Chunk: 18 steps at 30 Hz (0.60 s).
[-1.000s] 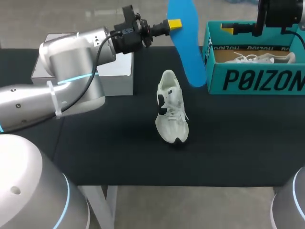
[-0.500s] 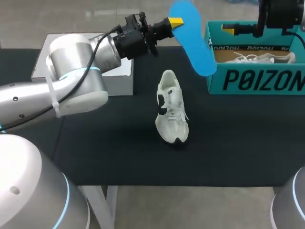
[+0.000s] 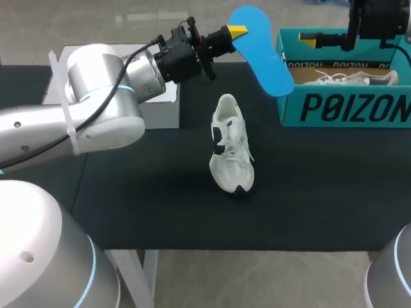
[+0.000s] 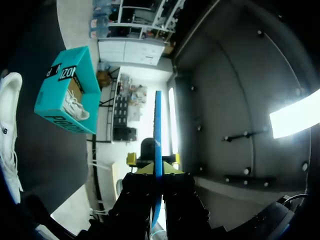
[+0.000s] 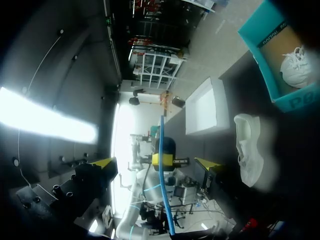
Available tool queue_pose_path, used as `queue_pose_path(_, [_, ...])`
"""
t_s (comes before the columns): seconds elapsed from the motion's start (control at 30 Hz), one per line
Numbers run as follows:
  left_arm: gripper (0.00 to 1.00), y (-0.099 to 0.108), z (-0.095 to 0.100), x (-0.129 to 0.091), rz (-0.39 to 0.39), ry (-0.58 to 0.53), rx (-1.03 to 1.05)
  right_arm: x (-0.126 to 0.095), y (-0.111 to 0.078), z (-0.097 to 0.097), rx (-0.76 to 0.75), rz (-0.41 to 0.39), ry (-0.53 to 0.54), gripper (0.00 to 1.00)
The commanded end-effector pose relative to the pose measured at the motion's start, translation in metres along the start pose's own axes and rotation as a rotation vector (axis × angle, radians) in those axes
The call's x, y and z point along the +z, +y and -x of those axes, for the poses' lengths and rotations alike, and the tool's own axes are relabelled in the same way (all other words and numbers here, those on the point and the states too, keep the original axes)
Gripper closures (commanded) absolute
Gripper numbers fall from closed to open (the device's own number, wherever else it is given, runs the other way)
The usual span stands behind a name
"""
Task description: Take the shoe out of the shoebox, open the shoe tongue, remove and reinsert the insole, then place the shoe into the shoebox
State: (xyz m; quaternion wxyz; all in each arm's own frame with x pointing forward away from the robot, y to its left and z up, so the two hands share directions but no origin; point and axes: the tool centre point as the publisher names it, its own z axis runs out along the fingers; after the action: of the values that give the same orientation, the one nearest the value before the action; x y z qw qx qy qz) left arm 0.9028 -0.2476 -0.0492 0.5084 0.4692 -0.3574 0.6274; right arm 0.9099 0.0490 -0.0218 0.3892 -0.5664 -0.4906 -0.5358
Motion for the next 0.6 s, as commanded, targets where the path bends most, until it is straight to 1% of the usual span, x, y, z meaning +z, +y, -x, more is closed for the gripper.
queue_pose_path(0.03, [1.0, -0.005, 0.004, 0.001, 0.014, -0.006, 0.086, 0.0, 0.001, 0.001, 0.0, 0.001, 0.0, 0.0])
queue_pose_path(0.13, [1.0, -0.012, 0.005, 0.003, 0.047, 0.014, 0.234, 0.0, 0.001, 0.001, 0.0, 0.002, -0.001, 0.0])
queue_pose_path(0.2, [1.0, -0.015, 0.004, 0.004, 0.086, 0.034, 0.39, -0.001, 0.001, 0.001, 0.0, 0.004, -0.002, 0.0])
queue_pose_path(0.23, [1.0, -0.015, 0.003, 0.004, 0.11, 0.051, 0.433, -0.001, 0.001, 0.001, 0.0, 0.005, -0.002, 0.0])
queue_pose_path(0.27, [1.0, -0.015, 0.0, 0.004, 0.125, 0.069, 0.537, -0.001, 0.002, 0.001, 0.0, 0.005, -0.001, 0.0])
queue_pose_path(0.3, [1.0, -0.016, -0.002, 0.004, 0.128, 0.081, 0.544, -0.001, 0.002, 0.001, 0.0, 0.005, -0.002, 0.0])
queue_pose_path(0.6, [1.0, -0.016, -0.002, 0.004, 0.128, 0.081, 0.544, -0.002, 0.006, 0.001, 0.002, 0.007, -0.003, 0.0])
